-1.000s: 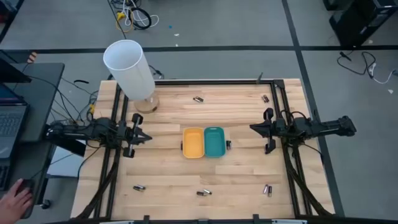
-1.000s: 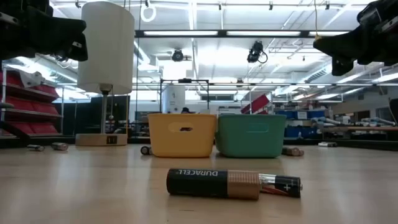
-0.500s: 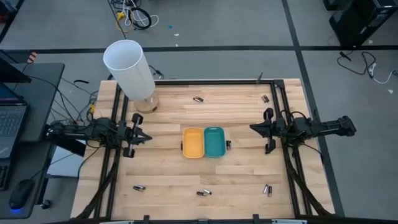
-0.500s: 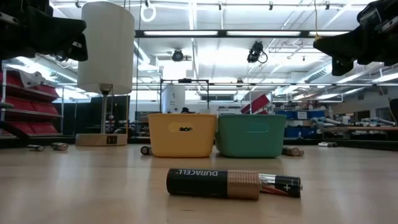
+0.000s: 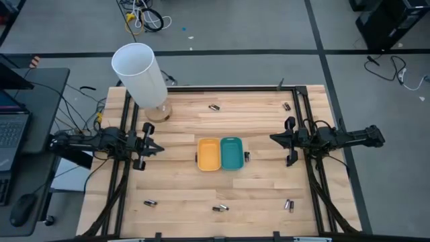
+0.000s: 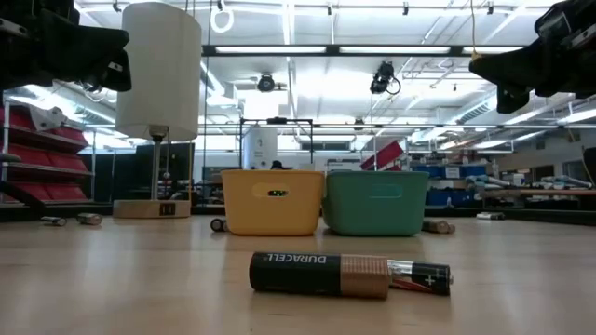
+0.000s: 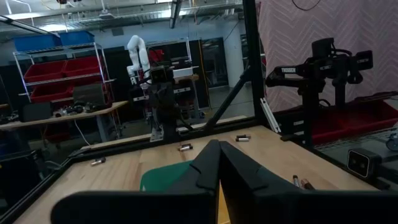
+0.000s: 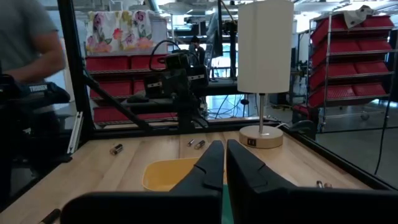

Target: Sort batteries

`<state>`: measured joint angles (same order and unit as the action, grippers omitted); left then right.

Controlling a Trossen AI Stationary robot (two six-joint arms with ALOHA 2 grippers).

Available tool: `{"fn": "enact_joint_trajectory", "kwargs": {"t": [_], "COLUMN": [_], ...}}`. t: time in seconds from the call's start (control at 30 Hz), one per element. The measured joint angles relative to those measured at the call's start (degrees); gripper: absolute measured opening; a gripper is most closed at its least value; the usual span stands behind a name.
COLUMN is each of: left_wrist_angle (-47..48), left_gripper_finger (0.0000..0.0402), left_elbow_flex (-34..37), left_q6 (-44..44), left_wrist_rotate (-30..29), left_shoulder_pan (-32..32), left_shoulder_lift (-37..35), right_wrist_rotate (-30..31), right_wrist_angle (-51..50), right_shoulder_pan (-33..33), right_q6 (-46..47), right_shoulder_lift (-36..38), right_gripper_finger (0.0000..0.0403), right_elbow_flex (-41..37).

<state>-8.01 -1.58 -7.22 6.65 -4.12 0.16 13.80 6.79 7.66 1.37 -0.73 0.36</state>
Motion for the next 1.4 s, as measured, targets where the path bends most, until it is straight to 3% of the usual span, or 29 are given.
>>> {"fn": "enact_joint_trajectory", "kwargs": {"t": [0.3,0.5,0.67,0.83,0.93,1.2,1.4], "left_wrist_angle": [-0.27,-6.51,-6.4,-6.4,-6.09,-10.07,-9.39], "left_gripper_finger": [0.0021,0.0021,0.0021,0.0021,0.0021,0.0021,0.0021], "left_elbow_flex": [0.0,0.0,0.0,0.0,0.0,-0.39,-5.72], "left_q6": [0.0,0.6,12.84,22.39,23.75,24.04,21.46], "left_wrist_rotate": [0.0,-0.4,-10.1,-9.43,-13.28,-30.51,-31.93], "left_shoulder_pan": [0.0,-0.02,0.01,-0.02,-0.01,0.0,0.0], "left_shoulder_lift": [0.0,0.28,1.24,1.64,2.12,5.61,15.19], "right_wrist_rotate": [-0.01,0.0,0.0,0.0,0.0,0.03,9.31], "right_wrist_angle": [0.01,0.0,0.0,0.0,0.0,0.42,6.25], "right_shoulder_pan": [0.01,0.0,0.02,0.0,0.0,0.01,-0.09], "right_q6": [0.0,0.0,0.0,0.0,0.0,-0.01,0.01], "right_shoulder_lift": [0.0,0.0,0.0,0.0,0.0,0.0,0.0], "right_gripper_finger": [0.0007,0.0007,0.0005,0.0008,0.0009,0.0005,0.0009], "right_elbow_flex": [0.01,0.01,0.0,0.02,0.0,0.01,-0.02]}}
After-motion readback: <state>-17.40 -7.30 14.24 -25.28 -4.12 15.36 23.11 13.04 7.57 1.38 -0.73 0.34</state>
